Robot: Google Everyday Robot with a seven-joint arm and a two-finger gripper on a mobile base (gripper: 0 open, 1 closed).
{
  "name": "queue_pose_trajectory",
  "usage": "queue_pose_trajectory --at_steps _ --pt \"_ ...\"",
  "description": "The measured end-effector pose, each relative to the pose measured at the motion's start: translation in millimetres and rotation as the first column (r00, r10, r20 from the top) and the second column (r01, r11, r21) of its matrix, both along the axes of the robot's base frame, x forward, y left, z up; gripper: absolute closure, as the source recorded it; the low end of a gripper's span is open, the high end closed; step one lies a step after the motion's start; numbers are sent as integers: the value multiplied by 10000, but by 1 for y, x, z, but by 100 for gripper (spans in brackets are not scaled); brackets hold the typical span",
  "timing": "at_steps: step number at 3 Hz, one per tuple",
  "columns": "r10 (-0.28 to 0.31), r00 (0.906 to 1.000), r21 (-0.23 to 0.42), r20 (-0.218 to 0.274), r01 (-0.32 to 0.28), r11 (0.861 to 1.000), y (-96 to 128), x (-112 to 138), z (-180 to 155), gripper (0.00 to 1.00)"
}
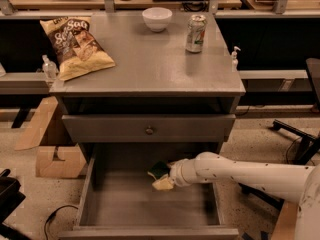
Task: Place sponge into middle drawer
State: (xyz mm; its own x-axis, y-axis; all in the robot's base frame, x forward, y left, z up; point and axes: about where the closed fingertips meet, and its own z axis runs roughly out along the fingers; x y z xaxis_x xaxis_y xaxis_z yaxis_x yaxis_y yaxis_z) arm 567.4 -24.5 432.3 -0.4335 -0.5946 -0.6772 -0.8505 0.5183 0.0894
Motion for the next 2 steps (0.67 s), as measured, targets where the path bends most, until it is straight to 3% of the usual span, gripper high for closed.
queue_pose_trajectory --at_steps 2 --pt "13 10000 5 -9 -13 10000 1 0 0 0"
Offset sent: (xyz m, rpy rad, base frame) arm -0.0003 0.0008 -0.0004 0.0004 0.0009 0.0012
